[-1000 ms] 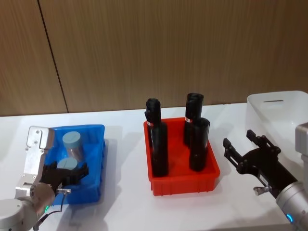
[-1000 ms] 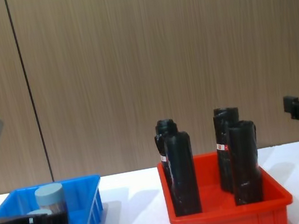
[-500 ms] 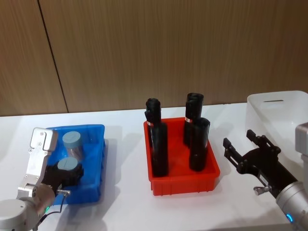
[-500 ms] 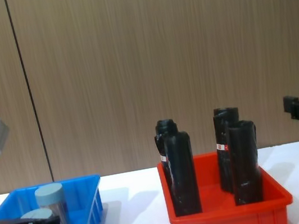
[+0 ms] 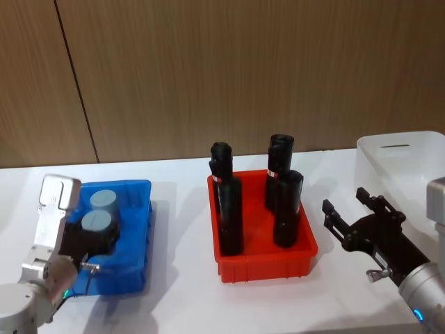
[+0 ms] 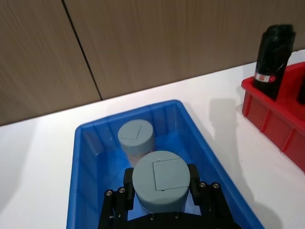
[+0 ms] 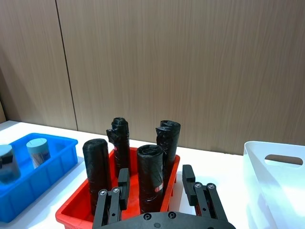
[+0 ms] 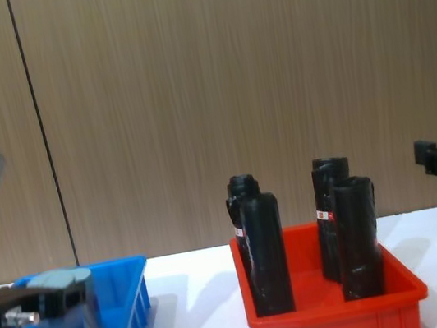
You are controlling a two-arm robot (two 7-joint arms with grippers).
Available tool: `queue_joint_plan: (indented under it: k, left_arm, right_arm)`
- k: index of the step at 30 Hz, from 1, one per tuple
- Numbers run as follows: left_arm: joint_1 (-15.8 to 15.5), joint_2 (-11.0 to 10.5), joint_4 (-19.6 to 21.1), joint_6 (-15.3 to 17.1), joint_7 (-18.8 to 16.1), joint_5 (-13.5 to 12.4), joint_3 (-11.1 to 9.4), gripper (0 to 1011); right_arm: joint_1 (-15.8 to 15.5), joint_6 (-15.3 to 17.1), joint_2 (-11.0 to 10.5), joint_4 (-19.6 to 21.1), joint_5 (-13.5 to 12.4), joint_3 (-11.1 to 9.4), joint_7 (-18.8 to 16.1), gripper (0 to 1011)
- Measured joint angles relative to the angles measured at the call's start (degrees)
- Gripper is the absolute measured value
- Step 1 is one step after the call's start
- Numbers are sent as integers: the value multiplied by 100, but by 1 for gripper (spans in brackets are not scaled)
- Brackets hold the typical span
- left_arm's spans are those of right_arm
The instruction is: Pick the cotton swabs from the blue box and place them into the white box.
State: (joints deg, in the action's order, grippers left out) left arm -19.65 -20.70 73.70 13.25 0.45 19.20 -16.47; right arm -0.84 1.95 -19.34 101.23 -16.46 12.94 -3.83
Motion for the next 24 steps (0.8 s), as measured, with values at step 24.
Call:
queue_joint_plan:
  k: [24]
  left_arm:
    - [-100, -135, 1263, 460, 1246, -16, 65, 668]
  right_arm:
    - [0, 0, 0, 0, 0, 0, 0, 687]
